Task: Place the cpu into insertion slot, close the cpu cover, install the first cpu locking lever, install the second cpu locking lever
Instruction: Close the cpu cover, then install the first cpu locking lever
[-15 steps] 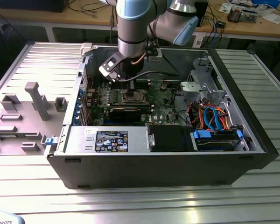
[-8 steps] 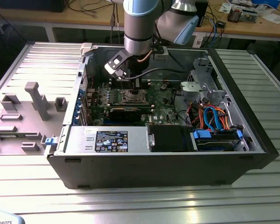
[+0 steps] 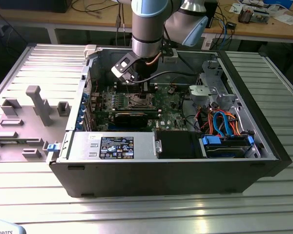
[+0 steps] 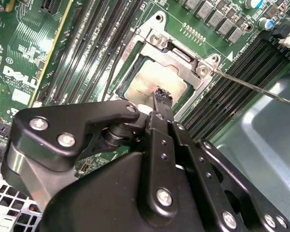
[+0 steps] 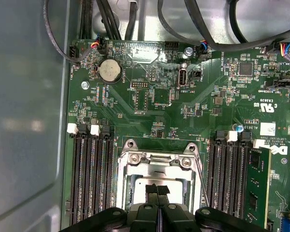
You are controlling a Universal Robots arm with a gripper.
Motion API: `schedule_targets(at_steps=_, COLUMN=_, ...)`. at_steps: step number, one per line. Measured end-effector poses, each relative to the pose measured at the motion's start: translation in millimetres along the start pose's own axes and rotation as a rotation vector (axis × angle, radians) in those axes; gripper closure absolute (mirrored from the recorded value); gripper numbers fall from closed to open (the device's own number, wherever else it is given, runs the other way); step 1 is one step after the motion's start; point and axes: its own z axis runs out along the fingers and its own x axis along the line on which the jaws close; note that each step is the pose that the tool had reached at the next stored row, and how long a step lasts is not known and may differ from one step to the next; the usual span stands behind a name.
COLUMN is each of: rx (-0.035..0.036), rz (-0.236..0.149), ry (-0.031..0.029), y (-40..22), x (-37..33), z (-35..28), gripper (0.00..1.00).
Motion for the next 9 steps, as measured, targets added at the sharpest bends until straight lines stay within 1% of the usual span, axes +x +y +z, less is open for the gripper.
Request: schedule_targets(at_steps=9, rx=0.0, rz=0.0, ry=0.0, y=0.3, x=0.0, z=0.0, gripper=0.89)
